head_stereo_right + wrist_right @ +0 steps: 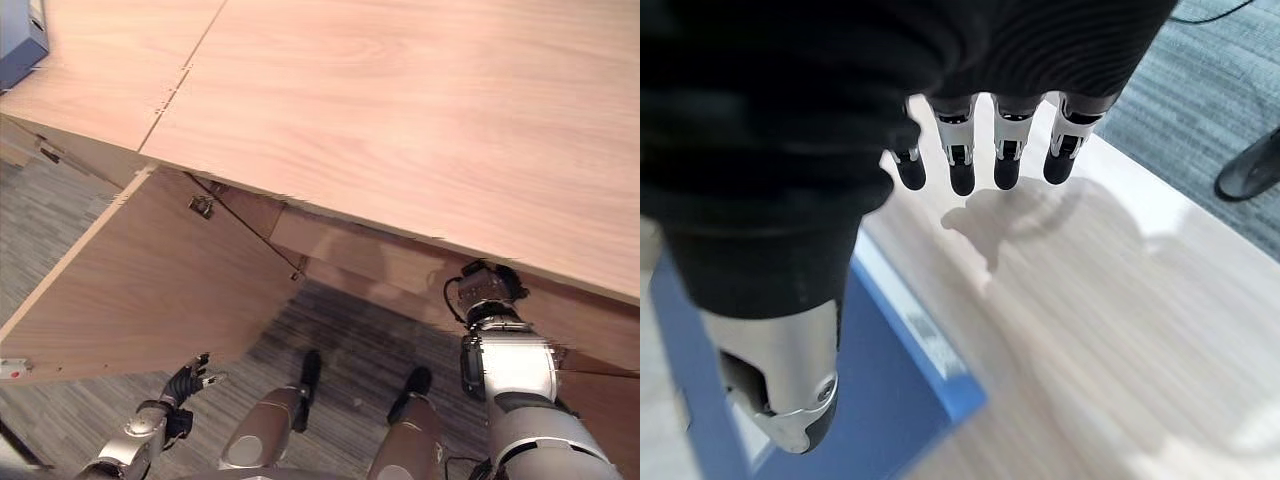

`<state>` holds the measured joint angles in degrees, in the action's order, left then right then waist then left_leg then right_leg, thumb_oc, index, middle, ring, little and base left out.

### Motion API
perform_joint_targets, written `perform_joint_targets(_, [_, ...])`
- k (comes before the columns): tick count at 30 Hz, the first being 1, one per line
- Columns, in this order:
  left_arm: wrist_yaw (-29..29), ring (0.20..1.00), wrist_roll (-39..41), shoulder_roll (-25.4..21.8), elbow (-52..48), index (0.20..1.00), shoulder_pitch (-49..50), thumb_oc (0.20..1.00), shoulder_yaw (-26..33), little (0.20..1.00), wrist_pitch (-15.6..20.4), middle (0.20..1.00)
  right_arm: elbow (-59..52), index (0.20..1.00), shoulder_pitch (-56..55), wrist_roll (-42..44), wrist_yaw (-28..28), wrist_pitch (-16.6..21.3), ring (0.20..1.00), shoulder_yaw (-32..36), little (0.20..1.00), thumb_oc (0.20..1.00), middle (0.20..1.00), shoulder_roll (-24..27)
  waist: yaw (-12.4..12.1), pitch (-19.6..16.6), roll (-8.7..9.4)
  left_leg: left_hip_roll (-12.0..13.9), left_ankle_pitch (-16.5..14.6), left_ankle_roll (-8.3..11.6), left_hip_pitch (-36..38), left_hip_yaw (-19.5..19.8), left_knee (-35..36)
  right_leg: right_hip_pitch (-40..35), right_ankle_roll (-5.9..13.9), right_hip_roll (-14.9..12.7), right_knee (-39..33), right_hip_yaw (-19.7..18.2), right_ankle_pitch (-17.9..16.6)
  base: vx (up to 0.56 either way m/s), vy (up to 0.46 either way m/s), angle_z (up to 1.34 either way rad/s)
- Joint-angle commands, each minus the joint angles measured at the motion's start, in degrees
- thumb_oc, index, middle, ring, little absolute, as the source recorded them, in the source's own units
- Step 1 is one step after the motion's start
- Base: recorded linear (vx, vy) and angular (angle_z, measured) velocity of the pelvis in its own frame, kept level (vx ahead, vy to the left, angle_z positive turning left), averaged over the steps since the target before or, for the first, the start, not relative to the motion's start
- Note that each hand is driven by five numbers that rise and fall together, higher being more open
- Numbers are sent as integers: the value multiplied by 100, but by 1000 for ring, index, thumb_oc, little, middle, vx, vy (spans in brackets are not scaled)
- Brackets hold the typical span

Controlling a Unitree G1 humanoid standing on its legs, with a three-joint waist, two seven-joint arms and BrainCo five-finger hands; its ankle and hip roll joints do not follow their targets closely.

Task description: Put the empty folder in the office cabinet

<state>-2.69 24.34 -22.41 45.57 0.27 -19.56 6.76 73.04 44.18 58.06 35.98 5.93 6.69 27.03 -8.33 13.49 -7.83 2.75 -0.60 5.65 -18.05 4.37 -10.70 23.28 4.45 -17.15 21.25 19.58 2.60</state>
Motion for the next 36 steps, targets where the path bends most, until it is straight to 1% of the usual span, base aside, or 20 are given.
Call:
perform_joint_targets(1, [301, 1000, -38, -159, 136, 1000, 149, 1000, 292, 1000, 152, 1000, -700, 1000, -641, -547, -726, 752, 1000, 423, 1000, 1000, 1000, -332, 80, 6, 212, 367, 197, 150, 256, -344, 777, -831, 773, -221, -224, -139, 169, 36, 45, -14])
perform_joint_targets(2, [355, 1000, -66, -159, 220, 1000, 177, 1000, 393, 1000, 152, 1000, -812, 1000, -820, -558, -865, 869, 1000, 481, 1000, 1000, 1000, -472, 99, -41, 248, 374, 241, 139, 347, -364, 857, -924, 788, -199, -348, -113, 79, 49, 44, -14])
perform_joint_targets(4, [457, 1000, -169, -79, 531, 1000, 333, 1000, 710, 1000, 142, 1000, -1352, 1000, -1477, -414, -1255, 1160, 1000, 751, 1000, 1000, 1000, -893, 230, -175, 382, 393, 178, 152, 676, -485, 1017, -1191, 863, -159, -615, -98, 22, 104, 45, -7])
perform_joint_targets(6, [505, 1000, -223, -63, 666, 1000, 385, 1000, 817, 1000, 138, 1000, -1518, 1000, -1723, -439, -1381, 1229, 1000, 727, 1000, 1000, 1000, -1055, 282, -244, 437, 397, 217, 143, 781, -526, 1090, -1303, 876, -127, -785, -82, -88, 59, 28, -13])
perform_joint_targets(8, [578, 1000, -324, -1, 855, 1000, 498, 1000, 1001, 1000, 119, 1000, -1850, 1000, -2092, -551, -1548, 1335, 1000, 733, 1000, 1000, 1000, -1268, 369, -354, 512, 393, 190, 145, 973, -617, 1197, -1435, 919, -100, -1006, -97, -201, 101, 62, -26])
perform_joint_targets(9, [674, 1000, -496, 92, 1134, 1000, 672, 1000, 1215, 1000, 169, 1000, -2018, 1000, -2457, -722, -1786, 1357, 1000, 683, 1000, 1000, 1000, -1439, 437, -550, 618, 372, 175, 145, 1316, -804, 1390, -1688, 982, -43, -1386, -89, -408, 122, 81, -27])
perform_joint_targets(10, [678, 1000, -501, 91, 1141, 1000, 685, 1000, 1217, 1000, 177, 1000, -2020, 1000, -2475, -721, -1793, 1359, 1000, 676, 1000, 1000, 1000, -1445, 430, -551, 619, 375, 180, 145, 1348, -818, 1414, -1717, 984, -33, -1421, -95, -424, 112, 78, -29])
perform_joint_targets(13, [805, 1000, -581, 90, 1243, 1000, 821, 1000, 1373, 1000, 217, 1000, -2147, 1000, -2771, -768, -2055, 1363, 1000, 730, 1000, 1000, 1000, -1461, 475, -721, 686, 338, 129, 148, 1576, -947, 1511, -1939, 1025, -5, -1678, -87, -554, 75, 56, -33])
perform_joint_targets(15, [814, 1000, -621, 76, 1291, 1000, 845, 1000, 1435, 1000, 244, 1000, -2144, 1000, -2864, -854, -2096, 1355, 1000, 706, 1000, 1000, 1000, -1436, 493, -770, 705, 322, 108, 144, 1643, -975, 1527, -2004, 1035, -3, -1745, -95, -599, 56, 48, -14])
perform_joint_targets(18, [859, 1000, -664, 23, 1337, 1000, 917, 1000, 1585, 1000, 309, 1000, -2105, 1000, -3017, -1071, -2242, 1262, 1000, 624, 1000, 1000, 1000, -1354, 531, -894, 749, 271, 45, 120, 1811, -1048, 1556, -2156, 1053, -41, -1810, -110, -673, 53, 65, -4])
perform_joint_targets(23, [866, 1000, -589, 9, 1287, 1000, 957, 1000, 1715, 1000, 349, 1000, -2024, 1000, -3197, -1006, -2425, 1144, 1000, 599, 1000, 1000, 1000, -1353, 551, -1008, 825, 221, -18, 100, 1946, -1078, 1557, -2327, 1055, -74, -1964, -159, -781, 37, 54, 1])
perform_joint_targets(24, [866, 1000, -589, 9, 1287, 1000, 958, 1000, 1715, 1000, 349, 1000, -2024, 1000, -3198, -1006, -2425, 1144, 1000, 599, 1000, 1000, 1000, -1353, 552, -1007, 825, 221, -18, 100, 1947, -1078, 1557, -2329, 1055, -74, -1966, -159, -782, 3, 98, 0])
perform_joint_targets(25, [826, 1000, -545, 62, 1232, 1000, 971, 1000, 1738, 1000, 355, 1000, -2026, 1000, -3308, -1174, -2487, 1024, 1000, 422, 1000, 1000, 1000, -1376, 567, -1034, 861, 193, -34, 81, 1973, -1059, 1546, -2332, 1055, -92, -1982, -214, -855, -3, 75, -1])
perform_joint_targets(26, [824, 1000, -545, 64, 1227, 1000, 979, 1000, 1740, 1000, 353, 1000, -2029, 1000, -3312, -1177, -2485, 1022, 1000, 418, 1000, 1000, 1000, -1376, 568, -1037, 860, 192, -34, 80, 1976, -1062, 1547, -2333, 1055, -93, -1984, -217, -857, -1, 107, -1])
perform_joint_targets(29, [812, 1000, -569, 112, 1034, 1000, 1076, 1000, 1744, 1000, 348, 1000, -1992, 1000, -3472, -1916, -2481, 747, 1000, 22, 1000, 1000, 1000, -1348, 551, -1030, 911, 164, -70, 32, 2059, -1105, 1538, -2335, 1055, -113, -1997, -246, -955, -15, 64, -4])
perform_joint_targets(30, [838, 1000, -560, 130, 922, 1000, 1124, 1000, 1742, 1000, 341, 1000, -2060, 1000, -3611, -2420, -2602, 581, 1000, -265, 1000, 1000, 1000, -1343, 529, -975, 932, 175, -70, -8, 2092, -1143, 1527, -2281, 1055, -111, -1890, -248, -961, -38, 55, -12])
perform_joint_targets(31, [838, 1000, -561, 132, 916, 1000, 1133, 1000, 1746, 1000, 338, 1000, -2064, 1000, -3616, -2427, -2600, 579, 1000, -268, 1000, 1000, 1000, -1345, 529, -975, 932, 175, -72, -8, 2097, -1148, 1528, -2277, 1055, -112, -1878, -255, -955, -54, 51, -16])
perform_joint_targets(33, [833, 1000, -541, 109, 828, 1000, 1097, 1000, 1765, 1000, 314, 1000, -2049, 1000, -3669, -2889, -2613, 452, 1000, -554, 1000, 1000, 1000, -1341, 523, -883, 940, 180, -32, -65, 2111, -1168, 1514, -2181, 1055, -111, -1464, -323, -947, -97, 53, -15])
perform_joint_targets(34, [815, 1000, -525, 100, 803, 1000, 1026, 1000, 1748, 1000, 295, 1000, -2072, 1000, -3708, -3119, -2647, 391, 1000, -720, 1000, 1000, 1000, -1347, 551, -786, 922, 184, 31, -105, 2087, -1119, 1498, -2109, 1055, -13, -1153, -523, -836, -167, 100, -8])
perform_joint_targets(36, [815, 1000, -512, 69, 742, 1000, 855, 1000, 1660, 1000, 266, 1000, -2088, 1000, -3883, -3223, -2754, 387, 1000, -898, 1000, 1000, 1000, -1378, 636, -693, 859, 150, 182, -210, 1959, -1008, 1466, -2008, 984, 501, -646, -1024, -391, -158, 120, 3])
